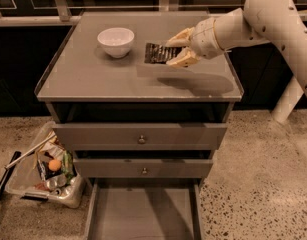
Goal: Pick rxbar chocolate from bottom drawer and place on counter
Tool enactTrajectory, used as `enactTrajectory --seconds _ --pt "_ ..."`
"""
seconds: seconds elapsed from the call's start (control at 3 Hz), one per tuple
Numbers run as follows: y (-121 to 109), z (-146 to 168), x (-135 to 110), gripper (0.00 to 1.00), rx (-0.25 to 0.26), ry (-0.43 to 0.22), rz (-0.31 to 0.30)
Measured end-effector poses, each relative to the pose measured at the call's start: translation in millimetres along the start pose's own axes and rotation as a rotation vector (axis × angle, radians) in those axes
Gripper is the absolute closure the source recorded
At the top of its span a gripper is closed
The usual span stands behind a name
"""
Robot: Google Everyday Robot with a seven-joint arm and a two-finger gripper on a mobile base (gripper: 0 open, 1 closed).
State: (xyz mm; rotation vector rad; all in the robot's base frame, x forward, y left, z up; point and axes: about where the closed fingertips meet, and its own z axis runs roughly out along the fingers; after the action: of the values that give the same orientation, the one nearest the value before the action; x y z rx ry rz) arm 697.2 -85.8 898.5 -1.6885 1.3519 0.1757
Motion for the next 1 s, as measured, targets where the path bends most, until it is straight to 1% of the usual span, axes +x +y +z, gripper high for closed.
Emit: enactTrajectory --seconds 0.33,0.67,1.0 --pt "0 5 13 1.00 -0.013 0.072 0.034" --pt "-1 6 29 1.00 -0.011 0.100 0.082" --pt "-1 8 39 1.00 -0.008 0.109 0.109"
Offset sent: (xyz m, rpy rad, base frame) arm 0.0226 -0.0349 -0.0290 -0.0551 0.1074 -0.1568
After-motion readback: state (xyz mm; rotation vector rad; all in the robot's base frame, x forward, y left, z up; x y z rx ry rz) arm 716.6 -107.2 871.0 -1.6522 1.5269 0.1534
